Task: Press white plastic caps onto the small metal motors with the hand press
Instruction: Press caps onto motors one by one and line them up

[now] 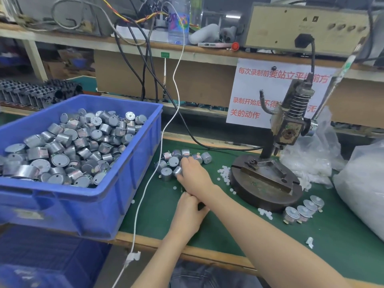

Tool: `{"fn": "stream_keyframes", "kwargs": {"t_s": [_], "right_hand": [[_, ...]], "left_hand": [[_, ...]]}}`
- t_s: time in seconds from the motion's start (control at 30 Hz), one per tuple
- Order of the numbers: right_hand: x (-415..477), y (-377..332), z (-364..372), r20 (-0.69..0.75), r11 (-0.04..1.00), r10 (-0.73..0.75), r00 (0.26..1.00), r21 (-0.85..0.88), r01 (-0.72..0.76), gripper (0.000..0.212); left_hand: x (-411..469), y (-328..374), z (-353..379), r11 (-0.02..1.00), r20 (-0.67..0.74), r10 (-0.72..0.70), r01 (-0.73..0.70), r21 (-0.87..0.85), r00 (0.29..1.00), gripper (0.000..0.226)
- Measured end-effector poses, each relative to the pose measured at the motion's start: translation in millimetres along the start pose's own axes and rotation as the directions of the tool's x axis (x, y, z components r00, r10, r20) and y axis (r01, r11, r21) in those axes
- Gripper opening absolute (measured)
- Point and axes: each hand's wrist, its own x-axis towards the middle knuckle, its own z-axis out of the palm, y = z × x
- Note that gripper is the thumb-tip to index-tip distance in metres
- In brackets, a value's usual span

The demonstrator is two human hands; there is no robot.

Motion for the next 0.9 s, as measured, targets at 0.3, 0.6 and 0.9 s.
{"fn": "stream_keyframes", "kwargs": {"t_s": [0.3,0.6,0.9], "right_hand": [[-1,-11,-4,0.108,0.998,-0.060,0.992,0.012,0.059,0.035],[-13,2,-8,0.144,0.985,0.157,0.977,-0.098,-0.144,0.035],[-59,45,-10,-0.015,0.729,0.379,0.925,0.621,-0.288,0.041]], "left_hand": [[-2,2,0,0.996,-0.044,-0.084,0.082,-0.038,0.996,0.007],[-7,7,0,0.975,-0.055,0.109,-0.097,0.198,0.992,0.016],[-6,10,-3,0.960,-0.104,0.132,-0.101,0.263,0.986,0.016]]}}
